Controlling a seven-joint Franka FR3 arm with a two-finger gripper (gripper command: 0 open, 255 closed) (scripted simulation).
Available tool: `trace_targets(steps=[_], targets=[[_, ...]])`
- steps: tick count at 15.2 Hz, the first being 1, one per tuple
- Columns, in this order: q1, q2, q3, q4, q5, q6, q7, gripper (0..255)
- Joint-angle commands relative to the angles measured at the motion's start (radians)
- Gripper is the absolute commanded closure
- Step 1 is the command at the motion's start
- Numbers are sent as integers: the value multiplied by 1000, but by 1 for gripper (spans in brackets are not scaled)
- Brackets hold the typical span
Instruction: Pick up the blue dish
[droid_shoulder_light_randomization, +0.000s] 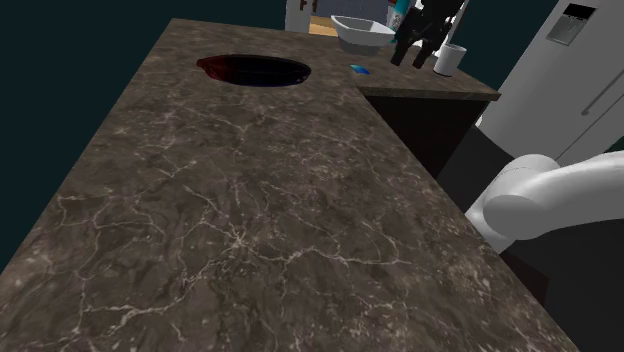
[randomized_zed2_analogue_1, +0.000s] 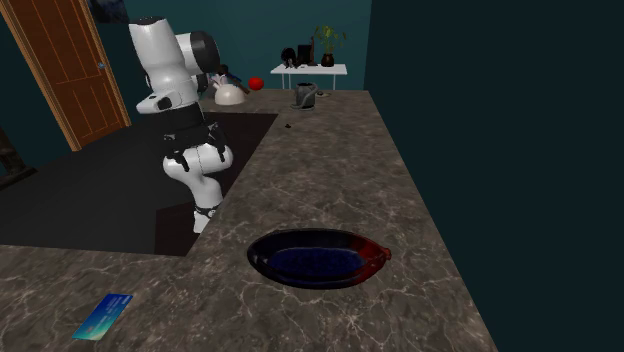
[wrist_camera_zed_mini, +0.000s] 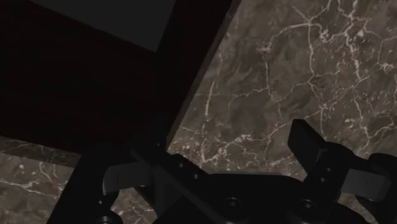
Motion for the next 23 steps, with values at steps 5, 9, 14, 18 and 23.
trace_targets(steps=[5,9,14,18,23], targets=[[46,158,5,94,-17,58,-99,0],[86,310,18,203,-33,98,-192,0],[130,494,45,356,-57,125,-297,0],[162,636,75,491,-84,130,-372,0],[204,809,117,673,-130,118,-456,0]])
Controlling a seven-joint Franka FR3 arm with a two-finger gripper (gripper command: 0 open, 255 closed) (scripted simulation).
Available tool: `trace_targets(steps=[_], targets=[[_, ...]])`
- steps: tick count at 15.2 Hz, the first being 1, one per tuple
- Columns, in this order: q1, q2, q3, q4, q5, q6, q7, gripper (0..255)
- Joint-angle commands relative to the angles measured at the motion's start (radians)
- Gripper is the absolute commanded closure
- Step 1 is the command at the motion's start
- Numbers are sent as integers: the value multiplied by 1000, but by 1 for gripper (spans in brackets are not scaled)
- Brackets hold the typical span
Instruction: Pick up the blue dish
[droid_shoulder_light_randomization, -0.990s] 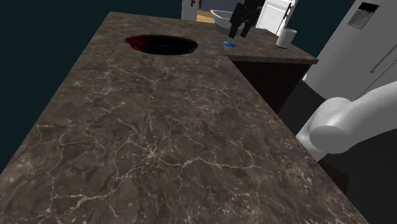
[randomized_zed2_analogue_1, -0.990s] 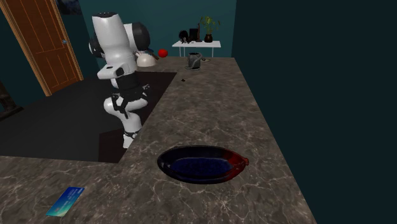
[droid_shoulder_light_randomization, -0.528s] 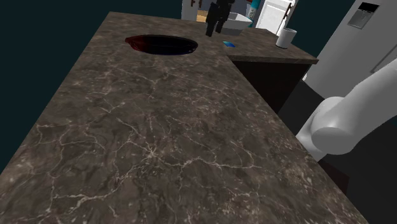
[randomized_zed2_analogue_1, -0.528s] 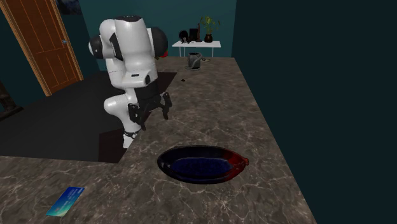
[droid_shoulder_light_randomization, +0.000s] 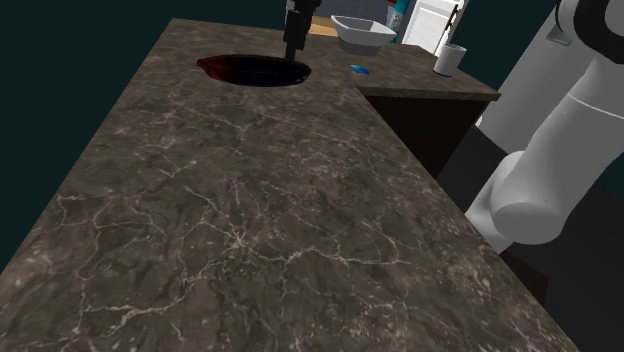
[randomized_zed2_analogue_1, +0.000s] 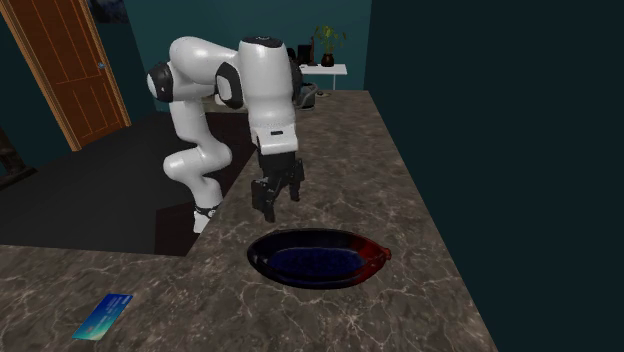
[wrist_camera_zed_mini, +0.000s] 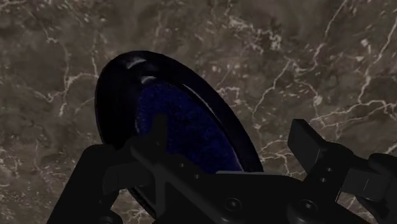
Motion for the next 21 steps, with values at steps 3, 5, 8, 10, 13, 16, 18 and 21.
trace_targets(steps=[3,5,8,10,13,16,18,21], targets=[[39,145,36,168,-46,-26,-64,0],[62,215,53,250,-72,-41,-95,0],[91,295,70,348,-104,-62,-130,0],[90,288,70,310,-103,-31,-128,0],[88,280,70,259,-102,13,-126,0],[86,276,69,217,-102,49,-124,0],[86,275,69,217,-102,49,-124,255],[86,275,69,217,-102,49,-124,255]])
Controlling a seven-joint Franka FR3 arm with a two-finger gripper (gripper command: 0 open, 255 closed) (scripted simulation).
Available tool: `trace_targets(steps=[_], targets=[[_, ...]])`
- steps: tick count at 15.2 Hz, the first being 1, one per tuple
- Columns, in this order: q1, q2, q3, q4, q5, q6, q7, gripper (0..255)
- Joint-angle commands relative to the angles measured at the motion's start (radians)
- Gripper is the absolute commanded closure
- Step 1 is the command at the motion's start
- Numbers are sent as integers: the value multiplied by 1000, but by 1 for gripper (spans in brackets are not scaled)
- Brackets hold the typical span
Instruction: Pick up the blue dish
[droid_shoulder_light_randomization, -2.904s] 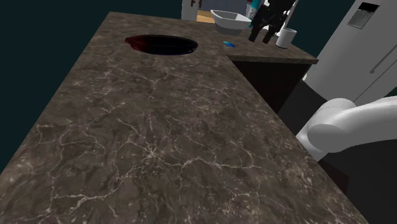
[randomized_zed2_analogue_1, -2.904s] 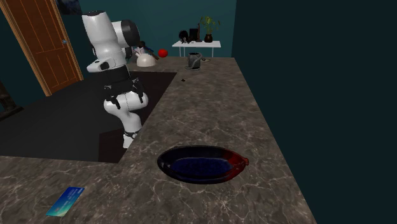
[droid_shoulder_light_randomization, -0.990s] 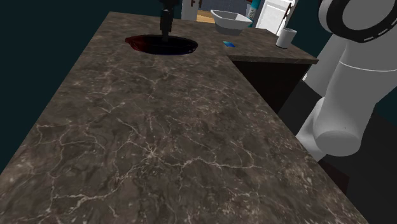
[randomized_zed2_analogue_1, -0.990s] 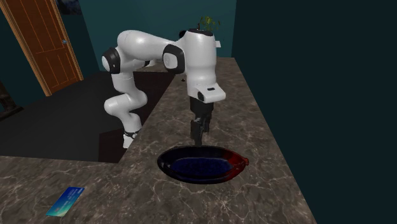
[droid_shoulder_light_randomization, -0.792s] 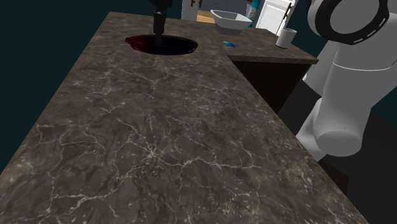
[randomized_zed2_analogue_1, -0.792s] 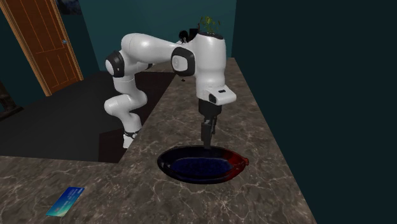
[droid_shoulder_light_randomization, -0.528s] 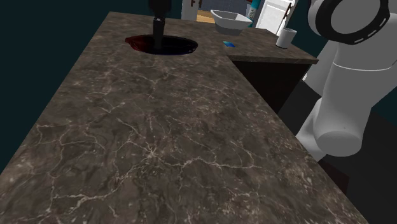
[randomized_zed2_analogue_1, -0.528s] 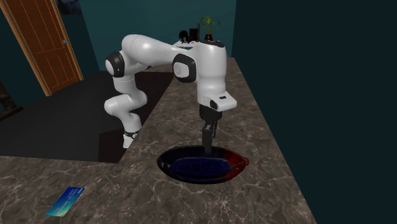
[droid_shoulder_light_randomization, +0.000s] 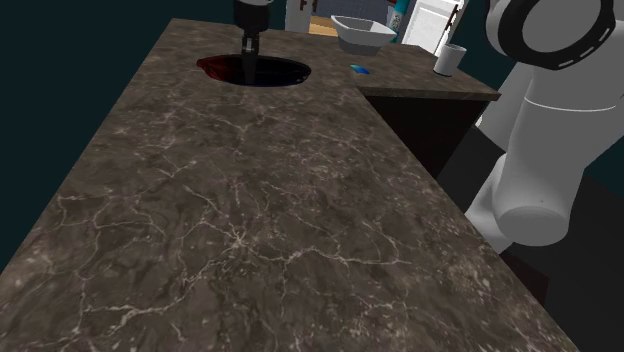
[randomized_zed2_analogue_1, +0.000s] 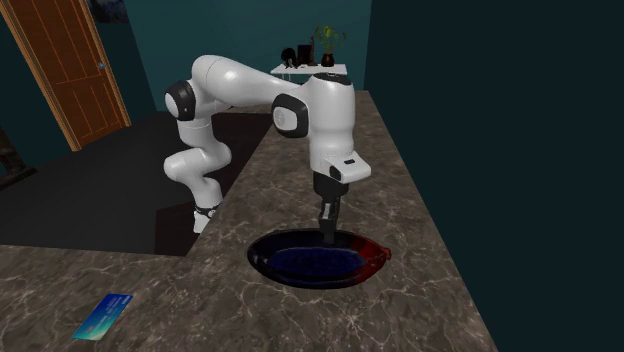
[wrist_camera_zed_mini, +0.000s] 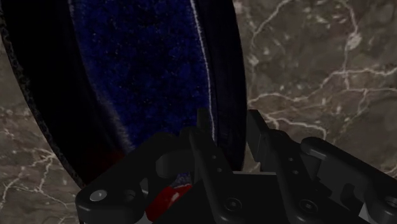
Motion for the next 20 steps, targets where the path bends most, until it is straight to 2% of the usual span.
trace_targets(steps=[1,6,20], targets=[[0,0,0,-1,0,0,0,255],[0,1,0,0,0,0,0,255],[13,55,1,270,-5,-216,-12,255]])
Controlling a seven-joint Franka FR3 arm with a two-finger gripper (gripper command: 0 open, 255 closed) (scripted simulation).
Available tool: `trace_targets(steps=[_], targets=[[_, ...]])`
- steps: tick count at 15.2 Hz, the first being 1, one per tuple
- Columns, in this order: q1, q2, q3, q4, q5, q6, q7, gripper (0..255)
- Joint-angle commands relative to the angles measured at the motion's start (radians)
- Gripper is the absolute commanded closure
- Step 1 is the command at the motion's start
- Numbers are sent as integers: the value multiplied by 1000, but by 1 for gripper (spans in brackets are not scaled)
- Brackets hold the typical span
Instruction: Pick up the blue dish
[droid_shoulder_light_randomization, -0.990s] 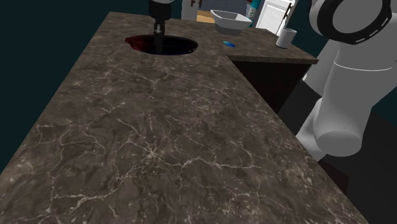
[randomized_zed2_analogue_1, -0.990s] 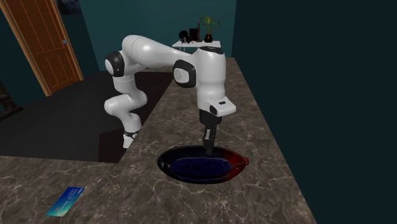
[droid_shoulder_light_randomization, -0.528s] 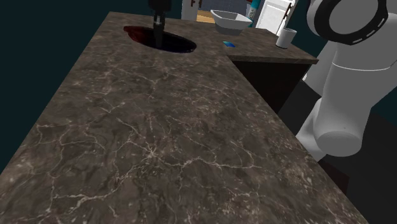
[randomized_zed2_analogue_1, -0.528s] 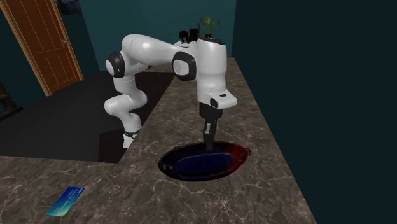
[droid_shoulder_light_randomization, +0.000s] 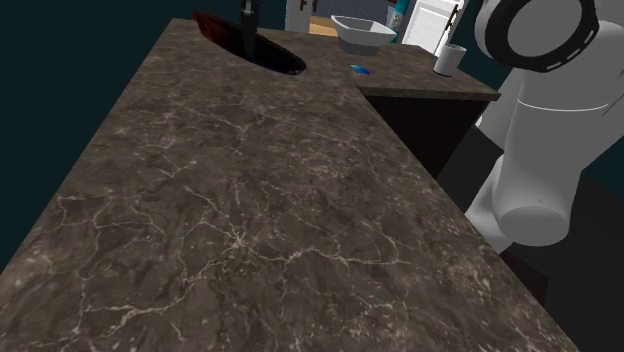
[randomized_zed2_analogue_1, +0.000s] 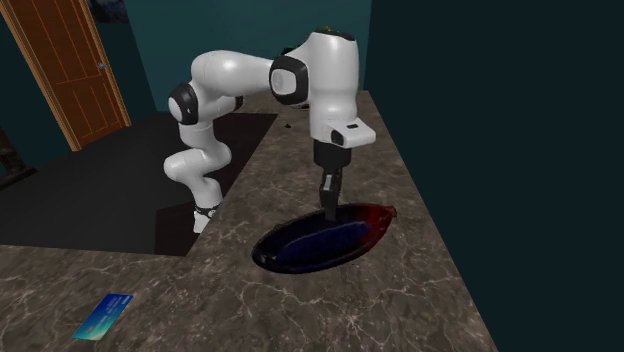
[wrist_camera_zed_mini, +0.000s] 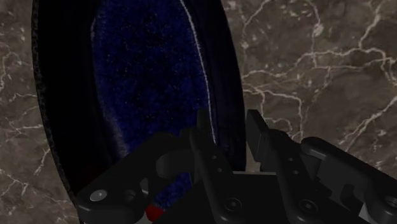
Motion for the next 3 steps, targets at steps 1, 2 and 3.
trace_targets(steps=[1,2,3], targets=[[3,13,0,46,-2,-32,-2,255],[3,15,0,50,-2,-35,-2,255],[3,15,0,50,-2,-35,-2,255]])
